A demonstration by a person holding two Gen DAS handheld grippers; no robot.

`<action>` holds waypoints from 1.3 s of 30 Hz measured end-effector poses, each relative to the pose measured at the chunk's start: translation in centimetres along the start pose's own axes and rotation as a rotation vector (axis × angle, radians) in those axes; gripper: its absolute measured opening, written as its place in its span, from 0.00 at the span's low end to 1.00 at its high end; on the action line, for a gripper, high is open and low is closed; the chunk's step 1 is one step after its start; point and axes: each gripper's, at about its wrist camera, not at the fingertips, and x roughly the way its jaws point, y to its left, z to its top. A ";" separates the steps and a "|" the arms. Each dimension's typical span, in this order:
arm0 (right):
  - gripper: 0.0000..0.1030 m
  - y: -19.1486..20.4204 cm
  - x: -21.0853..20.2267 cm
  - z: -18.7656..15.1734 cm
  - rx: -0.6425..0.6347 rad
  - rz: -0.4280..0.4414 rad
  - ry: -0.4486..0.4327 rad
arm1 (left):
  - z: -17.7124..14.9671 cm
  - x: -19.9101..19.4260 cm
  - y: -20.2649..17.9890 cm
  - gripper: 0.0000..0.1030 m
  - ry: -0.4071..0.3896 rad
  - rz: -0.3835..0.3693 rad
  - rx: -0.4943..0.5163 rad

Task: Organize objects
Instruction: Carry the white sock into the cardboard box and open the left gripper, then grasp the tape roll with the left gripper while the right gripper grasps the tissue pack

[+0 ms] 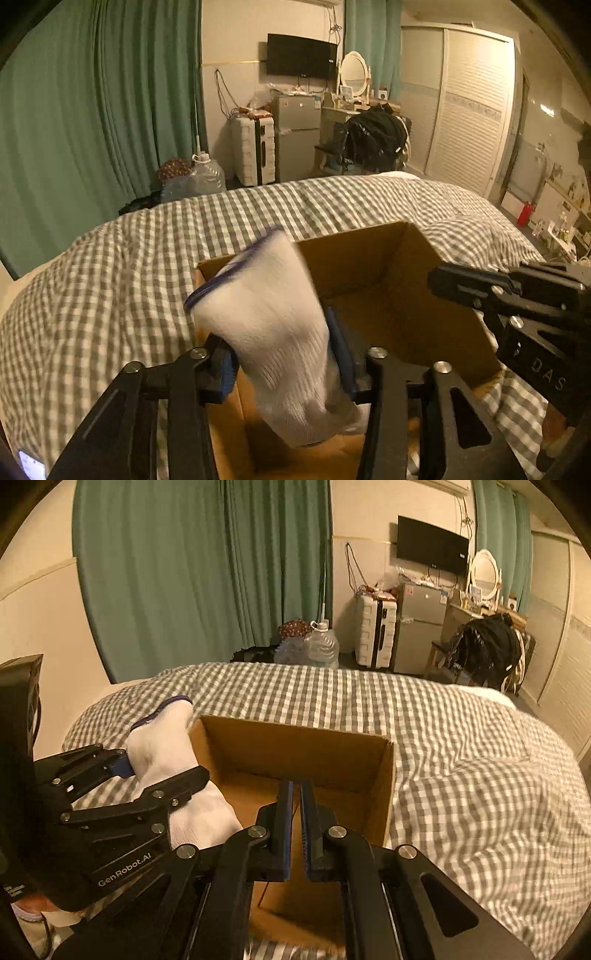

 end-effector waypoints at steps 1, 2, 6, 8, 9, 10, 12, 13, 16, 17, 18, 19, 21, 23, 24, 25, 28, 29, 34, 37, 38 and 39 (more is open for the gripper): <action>0.04 -0.4 0.6 -0.2 0.011 0.004 0.005 | 0.0 0.4 0.1 0.61 0.005 -0.007 -0.004; 0.04 -0.7 0.9 -0.6 0.018 0.007 0.010 | 0.0 0.6 0.2 0.67 0.004 -0.009 -0.009; 0.15 -2.1 0.5 -0.8 0.061 0.002 0.006 | 0.1 -0.7 0.1 0.83 -0.018 0.016 -0.017; 0.47 -2.4 -1.1 -0.5 0.072 -0.021 -0.025 | 0.4 -1.8 0.2 0.85 -0.013 0.034 -0.024; 0.52 -2.4 -2.1 -0.4 0.074 -0.033 -0.042 | 0.4 -3.0 0.3 0.86 -0.017 0.038 -0.030; 0.56 -2.2 -3.5 -0.2 0.077 -0.040 -0.063 | 0.5 -3.9 0.2 0.89 -0.025 0.039 -0.033; 0.64 -1.8 -5.9 0.1 0.076 -0.039 -0.092 | 0.8 -6.5 0.1 0.95 -0.044 0.047 -0.029; 0.73 -1.5 -7.4 0.2 0.071 -0.042 -0.103 | 0.8 -7.9 0.1 0.96 -0.057 0.056 -0.023; 0.79 -0.2 -11.6 0.3 0.036 -0.069 -0.136 | 0.5 -11.8 -0.1 0.97 -0.083 0.080 0.006; 0.81 0.4 -13.2 0.2 0.020 -0.081 -0.149 | 0.2 -13.1 -0.2 0.97 -0.090 0.088 0.015; 0.82 1.2 -14.9 0.2 0.003 -0.092 -0.160 | -0.1 -14.6 -0.2 0.98 -0.095 0.099 0.020; 0.85 1.7 -16.1 0.0 -0.006 -0.097 -0.167 | -0.5 -15.6 -0.1 0.98 -0.098 0.108 0.019; 0.87 2.8 -18.5 -0.4 -0.021 -0.104 -0.180 | -1.7 -17.9 0.0 0.98 -0.090 0.122 0.018; 0.88 4.0 -20.7 -1.0 -0.034 -0.108 -0.181 | -3.1 -19.9 0.2 0.98 -0.088 0.130 0.015; 0.88 4.6 -21.7 -1.6 -0.039 -0.107 -0.179 | -4.1 -20.8 0.2 0.98 -0.084 0.142 0.011; 0.89 5.2 -22.6 -2.3 -0.039 -0.095 -0.172 | -5.1 -21.5 0.3 0.98 -0.076 0.155 0.013; 0.90 6.5 -23.8 -5.0 -0.032 -0.056 -0.135 | -8.4 -23.0 0.1 0.98 -0.079 0.206 0.001; 0.90 6.9 -23.8 -6.0 -0.038 -0.059 -0.121 | -9.5 -23.3 0.0 0.98 -0.083 0.214 -0.002; 0.90 8.8 -20.9 -12.4 -0.069 -0.076 -0.005 | -15.8 -22.3 -1.3 0.98 -0.040 0.232 -0.038; 0.90 9.8 -18.0 -16.5 -0.112 -0.097 0.087 | -18.9 -20.8 -2.1 0.98 0.003 0.244 -0.037; 0.90 10.2 -17.0 -17.9 -0.127 -0.105 0.112 | -19.6 -20.3 -2.3 0.98 0.015 0.243 -0.029; 0.90 10.5 -16.2 -19.1 -0.132 -0.106 0.135 | -20.3 -19.9 -2.5 0.98 0.027 0.234 -0.020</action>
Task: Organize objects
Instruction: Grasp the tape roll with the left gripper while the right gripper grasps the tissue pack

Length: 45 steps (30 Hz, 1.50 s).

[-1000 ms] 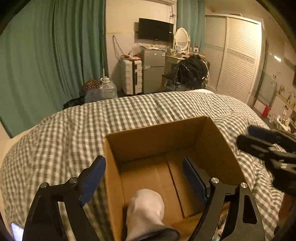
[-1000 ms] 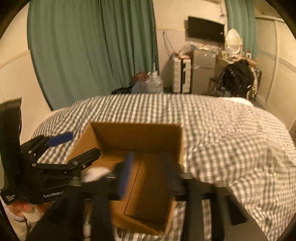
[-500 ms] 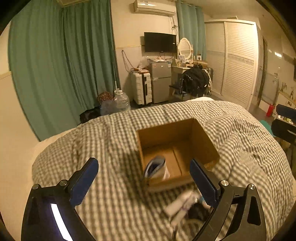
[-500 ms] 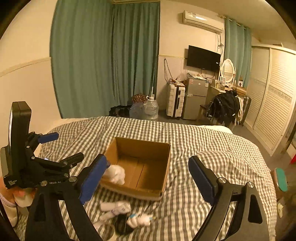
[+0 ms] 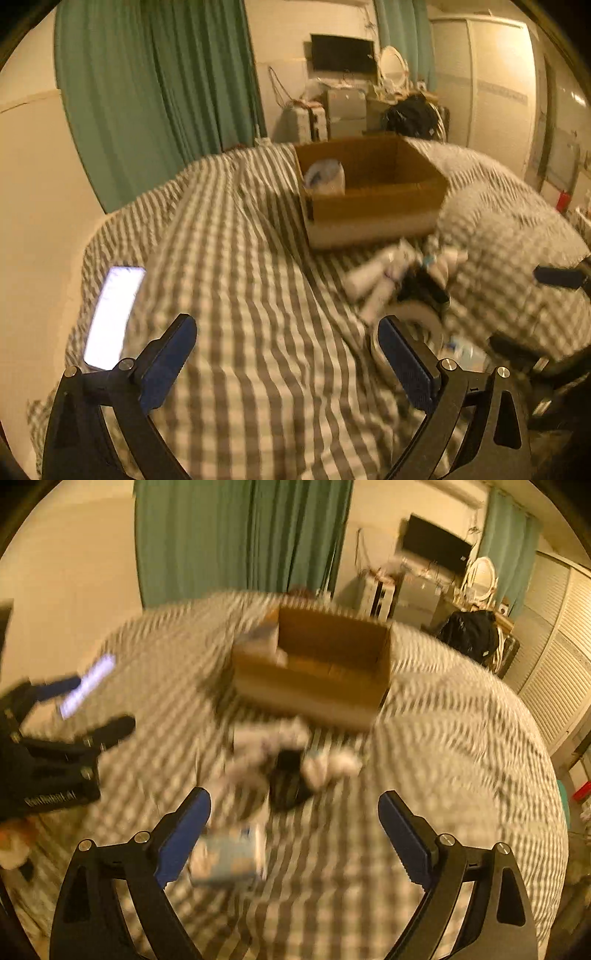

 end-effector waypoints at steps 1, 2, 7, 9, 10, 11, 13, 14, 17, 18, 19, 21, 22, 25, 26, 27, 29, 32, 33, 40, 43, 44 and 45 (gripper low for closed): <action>0.90 0.5 1.1 -1.0 -0.003 0.026 0.034 | -0.5 0.3 -0.3 0.98 0.012 -0.002 0.005; 0.90 1.1 1.9 -1.7 -0.003 0.065 0.065 | -1.0 0.7 -0.4 0.98 0.027 -0.008 0.006; 0.89 2.6 5.5 -3.6 -0.028 0.134 0.176 | -3.0 2.4 -0.7 0.98 0.093 -0.029 0.005; 0.89 2.8 6.0 -3.8 -0.033 0.149 0.187 | -3.2 2.8 -0.5 0.98 0.105 -0.029 -0.006; 0.88 3.0 6.2 -4.0 -0.040 0.150 0.192 | -3.3 2.9 -0.5 0.98 0.108 -0.031 -0.011; 0.82 3.1 6.4 -4.1 -0.046 0.150 0.197 | -3.3 3.0 -0.4 0.98 0.111 -0.032 -0.014; 0.64 3.4 6.9 -4.2 -0.064 0.150 0.215 | -3.4 3.2 -0.6 0.98 0.118 -0.033 -0.011; 0.62 3.6 7.2 -4.4 -0.072 0.156 0.225 | -3.4 3.2 -0.6 0.98 0.121 -0.030 -0.010; 0.52 4.0 7.0 -4.7 -0.081 0.145 0.206 | -3.5 3.3 -0.6 0.98 0.127 -0.028 -0.005; 0.51 3.8 6.7 -4.7 -0.075 0.145 0.194 | -3.5 3.3 -0.6 0.98 0.128 -0.028 -0.004; 0.48 3.5 6.3 -4.6 -0.065 0.145 0.180 | -3.5 3.3 -0.6 0.98 0.129 -0.034 -0.002; 0.47 2.9 5.4 -4.3 -0.043 0.143 0.150 | -3.7 3.4 -0.8 0.98 0.135 -0.048 0.003; 0.46 2.5 4.8 -4.0 -0.034 0.154 0.134 | -3.7 3.5 -1.0 0.98 0.138 -0.052 0.009; 0.46 1.0 2.7 -2.9 -0.015 0.131 0.059 | -3.5 3.9 -1.8 0.98 0.150 -0.084 0.028; 0.46 0.5 2.1 -2.6 -0.008 0.117 0.041 | -3.4 4.0 -2.2 0.98 0.155 -0.098 0.030; 0.46 -0.2 1.6 -2.3 0.006 0.104 0.020 | -3.2 4.3 -2.7 0.98 0.165 -0.126 0.034; 0.46 -1.5 1.0 -1.7 0.030 0.086 -0.007 | -3.0 4.8 -3.6 0.98 0.181 -0.159 0.037; 0.46 -2.9 0.8 -1.3 0.049 0.041 -0.031 | -2.7 5.7 -5.2 0.98 0.213 -0.197 0.058; 0.46 -3.4 0.7 -1.3 0.057 0.030 -0.036 | -2.6 6.1 -5.7 0.98 0.225 -0.208 0.062; 0.46 -5.3 2.3 -1.0 0.084 0.020 -0.036 | -1.8 9.3 -8.5 0.98 0.284 -0.258 0.074; 0.46 -6.2 3.1 -1.3 0.095 0.012 -0.027 | -2.0 11.1 -8.7 0.98 0.324 -0.273 0.054; 0.46 -6.3 3.4 -1.4 0.096 0.012 -0.021 | -2.1 11.7 -8.5 0.95 0.343 -0.287 0.041; 0.46 -6.4 3.6 -1.6 0.100 0.015 -0.018 | -2.3 12.1 -8.4 0.88 0.359 -0.293 0.030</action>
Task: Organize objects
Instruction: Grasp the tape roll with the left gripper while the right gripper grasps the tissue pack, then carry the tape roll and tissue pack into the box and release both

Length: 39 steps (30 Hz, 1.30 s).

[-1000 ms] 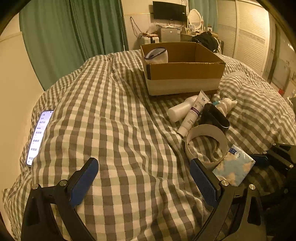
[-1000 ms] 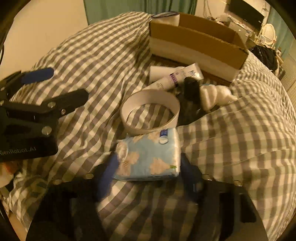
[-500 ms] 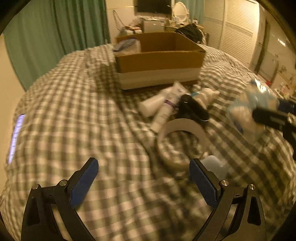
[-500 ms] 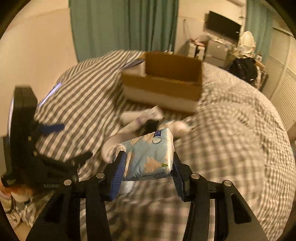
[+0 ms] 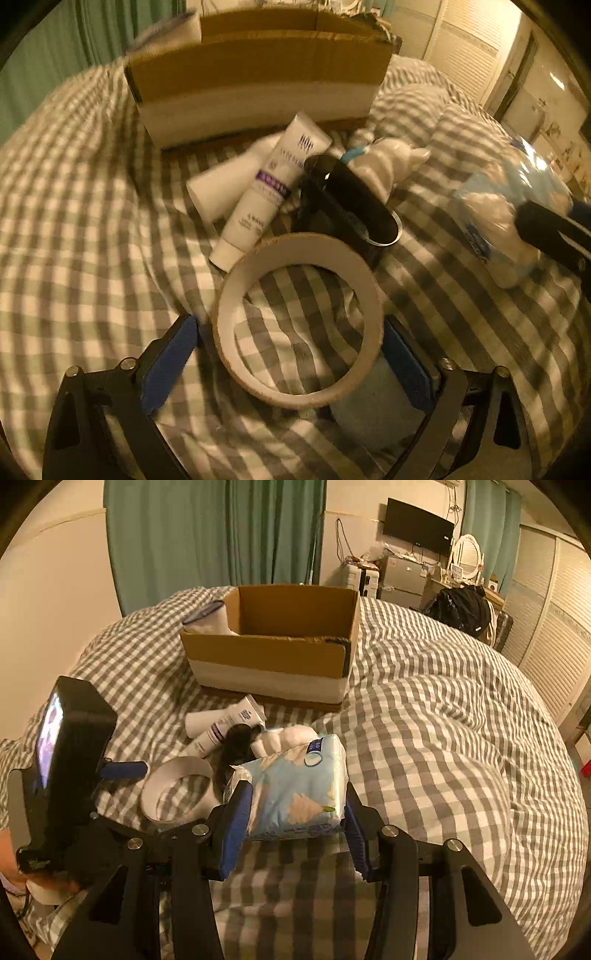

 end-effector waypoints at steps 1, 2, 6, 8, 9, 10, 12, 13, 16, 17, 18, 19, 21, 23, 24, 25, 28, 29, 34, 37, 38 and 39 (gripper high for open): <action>0.46 -0.1 0.3 -0.2 0.006 0.008 0.005 | 0.0 0.2 0.1 0.83 0.006 0.002 -0.003; 0.46 -0.2 0.6 -0.3 0.009 0.012 0.009 | -0.1 0.2 0.1 0.82 0.007 0.004 0.000; 0.46 -0.1 0.9 -0.3 0.006 0.014 0.011 | -0.5 -0.8 -0.3 0.79 -0.016 0.009 0.018; 0.46 0.2 0.7 -0.3 0.000 0.007 0.006 | -0.6 -1.7 -0.3 0.78 -0.035 0.011 0.018; 0.46 0.2 0.5 -0.3 -0.003 0.002 0.002 | -0.8 -2.3 -0.2 0.78 -0.046 0.012 0.017; 0.46 0.3 0.3 -0.3 -0.006 -0.006 -0.003 | -0.8 -2.8 -0.1 0.78 -0.057 0.013 0.015; 0.46 0.6 -0.3 -0.2 -0.013 -0.013 -0.012 | -1.1 -4.3 0.2 0.78 -0.082 0.012 0.007; 0.46 0.8 -0.6 -0.1 -0.016 -0.015 -0.018 | -1.2 -4.8 0.4 0.78 -0.091 0.008 0.001; 0.46 1.7 -1.9 0.0 -0.028 -0.022 -0.038 | -1.6 -6.7 1.1 0.78 -0.112 -0.019 -0.026; 0.46 1.9 -2.3 0.1 -0.033 -0.024 -0.044 | -1.8 -7.2 1.1 0.78 -0.120 -0.022 -0.028; 0.46 2.1 -2.8 0.2 -0.037 -0.026 -0.051 | -1.8 -7.7 0.7 0.78 -0.131 -0.030 -0.022; 0.46 2.5 -3.3 0.3 -0.040 -0.030 -0.060 | -2.1 -8.3 0.6 0.78 -0.139 -0.033 -0.016; 0.46 2.9 -4.3 0.5 -0.047 -0.035 -0.077 | -2.4 -9.5 0.3 0.78 -0.155 -0.033 -0.013; 0.46 3.3 -5.4 0.8 -0.052 -0.043 -0.095 | -2.3 -10.5 0.1 0.78 -0.175 -0.032 -0.013; 0.46 3.5 -5.9 1.0 -0.056 -0.046 -0.105 | -2.3 -11.2 0.2 0.78 -0.190 -0.029 -0.013; 0.46 3.6 -6.7 1.1 -0.060 -0.050 -0.117 | -2.3 -12.0 0.3 0.78 -0.204 -0.025 -0.015; 0.46 4.1 -8.3 1.6 -0.070 -0.056 -0.146 | -2.1 -14.1 0.6 0.78 -0.251 -0.016 -0.021; 0.46 4.3 -8.8 1.8 -0.072 -0.058 -0.154 | -2.0 -14.7 0.7 0.78 -0.266 -0.013 -0.022; 0.46 4.8 -10.7 2.6 -0.080 -0.063 -0.190 | -0.6 -17.7 1.1 0.78 -0.340 0.015 0.005; 0.46 5.0 -11.6 3.1 -0.089 -0.079 -0.212 | 0.4 -19.1 1.4 0.78 -0.376 0.027 0.021; 0.46 5.1 -11.8 3.4 -0.093 -0.081 -0.220 | 1.1 -19.6 1.5 0.78 -0.391 0.033 0.029; 0.46 5.1 -12.0 3.6 -0.095 -0.080 -0.226 | 1.4 -20.2 1.4 0.78 -0.404 0.039 0.035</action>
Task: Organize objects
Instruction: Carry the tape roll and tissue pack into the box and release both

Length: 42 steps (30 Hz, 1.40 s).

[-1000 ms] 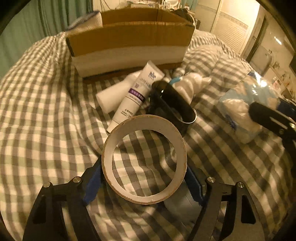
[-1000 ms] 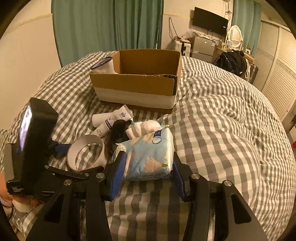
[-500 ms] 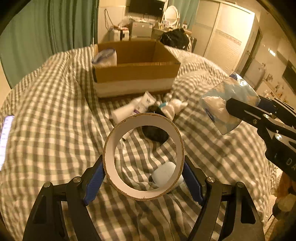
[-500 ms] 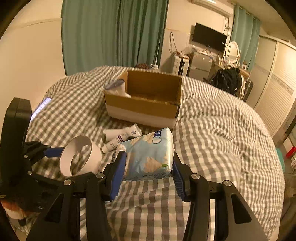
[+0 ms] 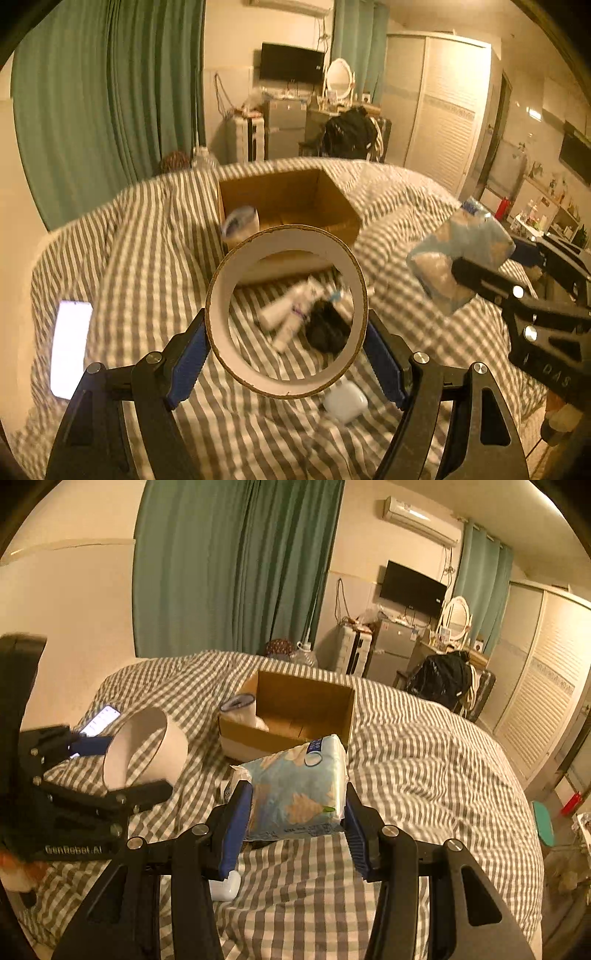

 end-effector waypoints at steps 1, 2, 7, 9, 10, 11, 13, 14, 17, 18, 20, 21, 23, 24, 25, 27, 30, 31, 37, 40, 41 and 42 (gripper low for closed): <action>0.46 0.0 -0.1 0.4 -0.002 0.003 -0.009 | 0.5 -0.1 0.0 0.78 -0.013 0.005 0.006; 0.46 0.0 -0.2 0.8 -0.007 0.006 -0.015 | 1.1 -0.1 0.1 0.78 -0.026 0.010 0.013; 0.46 -0.4 0.0 3.9 -0.029 0.012 -0.067 | 4.4 0.1 0.2 0.78 -0.088 0.040 0.046; 0.46 -0.6 0.2 5.2 -0.036 0.016 -0.086 | 5.8 0.6 0.3 0.78 -0.113 0.059 0.061; 0.46 -0.7 0.4 5.9 -0.041 0.014 -0.095 | 6.4 0.8 0.4 0.78 -0.124 0.069 0.064; 0.46 -0.7 0.6 6.6 -0.050 0.010 -0.104 | 7.1 1.1 0.6 0.78 -0.132 0.073 0.065; 0.46 -0.7 1.2 7.7 -0.066 0.003 -0.115 | 8.6 1.8 0.9 0.78 -0.142 0.070 0.058; 0.46 -0.7 1.5 8.3 -0.070 0.002 -0.119 | 9.4 2.2 1.0 0.78 -0.145 0.070 0.056; 0.46 -1.1 3.0 10.0 -0.080 -0.001 -0.130 | 11.8 3.9 1.5 0.78 -0.152 0.090 0.056; 0.46 -1.4 3.6 10.5 -0.081 -0.003 -0.135 | 12.6 4.7 1.8 0.78 -0.148 0.100 0.057; 0.46 -1.9 5.0 11.6 -0.078 -0.008 -0.138 | 13.9 6.1 2.3 0.78 -0.142 0.104 0.054; 0.46 -2.3 5.8 12.1 -0.076 -0.010 -0.138 | 14.6 7.1 2.6 0.78 -0.137 0.109 0.052; 0.46 -2.9 7.8 13.2 -0.072 -0.008 -0.130 | 15.9 8.9 3.2 0.78 -0.126 0.130 0.059; 0.46 -3.1 8.8 13.8 -0.072 -0.005 -0.126 | 16.3 9.7 3.4 0.78 -0.121 0.141 0.062; 0.46 -3.5 9.9 14.4 -0.070 -0.005 -0.120 | 16.8 10.6 3.7 0.78 -0.113 0.148 0.062; 0.46 -4.3 11.9 15.4 -0.052 -0.003 -0.115 | 17.7 12.9 4.3 0.78 -0.091 0.148 0.055; 0.46 -5.4 15.4 16.8 -0.014 0.032 -0.093 | 18.6 16.3 4.9 0.78 -0.046 0.134 0.051; 0.46 -5.7 16.8 17.2 -0.004 0.041 -0.081 | 18.8 17.4 5.0 0.78 -0.028 0.129 0.062; 0.46 -7.0 24.0 17.6 0.036 0.085 0.014 | 17.8 23.2 5.2 0.78 0.066 0.110 0.077; 0.46 -7.3 27.4 16.8 0.039 0.092 0.070 | 16.8 25.5 5.0 0.78 0.107 0.090 0.090; 0.46 -7.4 28.6 16.4 0.042 0.097 0.092 | 16.4 26.0 5.0 0.78 0.118 0.087 0.096; 0.46 -7.4 29.3 16.1 0.044 0.100 0.105 | 16.0 26.6 4.8 0.78 0.128 0.081 0.102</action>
